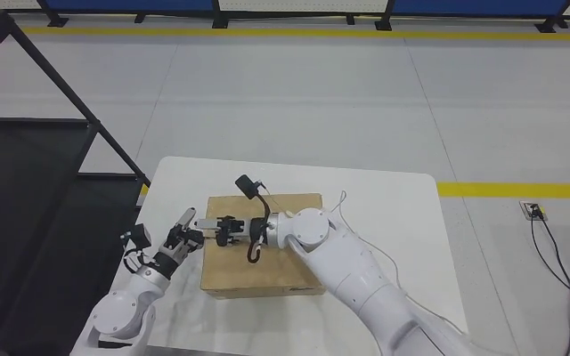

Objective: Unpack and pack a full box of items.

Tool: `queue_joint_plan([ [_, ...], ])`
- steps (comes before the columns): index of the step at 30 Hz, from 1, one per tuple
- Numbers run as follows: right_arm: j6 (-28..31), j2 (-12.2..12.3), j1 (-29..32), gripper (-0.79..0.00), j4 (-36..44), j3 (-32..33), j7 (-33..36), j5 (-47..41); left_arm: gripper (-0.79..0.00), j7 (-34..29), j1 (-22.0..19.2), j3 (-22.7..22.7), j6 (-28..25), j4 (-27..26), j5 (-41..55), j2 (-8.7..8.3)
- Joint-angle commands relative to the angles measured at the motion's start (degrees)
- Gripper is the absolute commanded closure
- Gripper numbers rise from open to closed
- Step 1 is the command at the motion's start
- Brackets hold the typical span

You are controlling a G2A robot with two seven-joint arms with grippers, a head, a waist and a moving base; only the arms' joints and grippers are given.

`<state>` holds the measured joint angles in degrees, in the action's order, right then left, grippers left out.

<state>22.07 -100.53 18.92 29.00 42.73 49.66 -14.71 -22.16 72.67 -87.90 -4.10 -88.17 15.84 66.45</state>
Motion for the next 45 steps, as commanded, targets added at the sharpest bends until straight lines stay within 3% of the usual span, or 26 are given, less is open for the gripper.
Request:
queue_joint_plan([
  [1, 0.14, 0.23, 0.17, -0.785, -0.14, 0.49, -0.02, 0.23, -0.785, -0.04, -0.07, -0.18, 0.05, 0.14, 0.01, -0.01],
  [14, -2.85, 2.82, 3.75, -0.785, 5.11, 3.38, -1.67, 5.26, -0.785, 0.24, -1.13, -0.42, 0.58, 0.7, 0.19, 0.05],
  [33, -11.85, 8.91, 15.02, -0.785, 25.33, 12.18, -3.78, 14.46, -0.785, 0.35, -1.92, -0.12, 0.9, 1.02, 0.09, 0.18],
  [45, -15.81, 11.6, 20.67, -0.785, 33.91, 17.38, -3.14, 17.91, -0.785, 0.29, -2.31, 0.11, 1.25, 1.23, -0.16, 0.25],
])
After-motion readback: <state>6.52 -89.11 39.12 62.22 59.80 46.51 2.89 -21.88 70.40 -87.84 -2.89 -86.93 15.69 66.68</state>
